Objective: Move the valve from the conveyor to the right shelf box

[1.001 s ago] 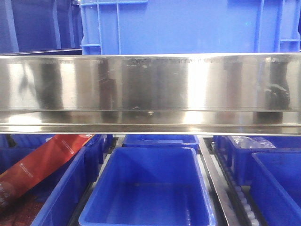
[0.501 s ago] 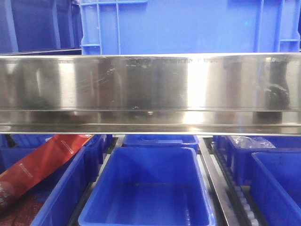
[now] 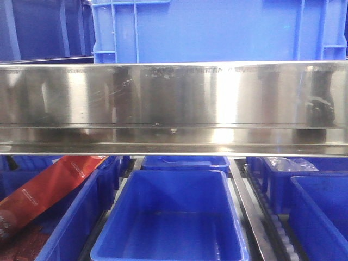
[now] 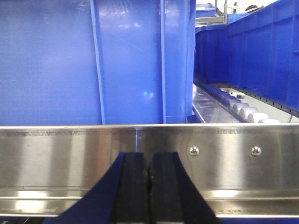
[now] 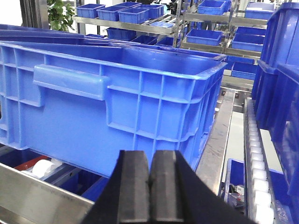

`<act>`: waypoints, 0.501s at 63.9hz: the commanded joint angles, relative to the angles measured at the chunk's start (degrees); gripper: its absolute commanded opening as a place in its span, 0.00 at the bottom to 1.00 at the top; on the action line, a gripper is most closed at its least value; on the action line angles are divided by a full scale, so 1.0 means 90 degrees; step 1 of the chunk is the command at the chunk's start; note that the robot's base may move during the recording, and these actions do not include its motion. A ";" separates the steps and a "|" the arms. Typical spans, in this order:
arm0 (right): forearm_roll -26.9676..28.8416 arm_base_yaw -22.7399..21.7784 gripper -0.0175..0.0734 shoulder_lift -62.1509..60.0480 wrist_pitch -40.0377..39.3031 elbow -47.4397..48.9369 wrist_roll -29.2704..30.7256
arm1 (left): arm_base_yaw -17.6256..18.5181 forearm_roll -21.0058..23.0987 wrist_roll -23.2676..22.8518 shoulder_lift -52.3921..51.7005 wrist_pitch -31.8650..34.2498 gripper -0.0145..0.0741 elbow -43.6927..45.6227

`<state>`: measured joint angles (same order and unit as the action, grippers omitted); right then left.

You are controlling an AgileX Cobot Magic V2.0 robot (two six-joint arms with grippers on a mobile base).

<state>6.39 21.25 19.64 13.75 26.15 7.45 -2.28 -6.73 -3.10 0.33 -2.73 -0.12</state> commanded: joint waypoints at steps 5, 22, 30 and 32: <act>-0.0043 0.0009 0.01 -0.0027 -0.0175 -0.0019 0.0021 | -0.0007 0.0019 -0.0044 -0.0036 0.0127 0.04 0.0014; -0.0043 0.0009 0.01 -0.0027 -0.0175 -0.0019 0.0021 | -0.0007 0.0019 -0.0044 -0.0036 0.0127 0.04 0.0014; -0.0043 0.0009 0.01 -0.0027 -0.0175 -0.0019 0.0021 | -0.0007 0.0019 -0.0044 -0.0036 0.0127 0.04 0.0014; -0.0043 0.0009 0.01 -0.0027 -0.0175 -0.0019 0.0021 | -0.0007 0.0019 -0.0044 -0.0036 0.0127 0.04 0.0014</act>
<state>6.39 21.25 19.64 13.75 26.15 7.45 -2.28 -6.73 -3.10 0.33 -2.73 -0.12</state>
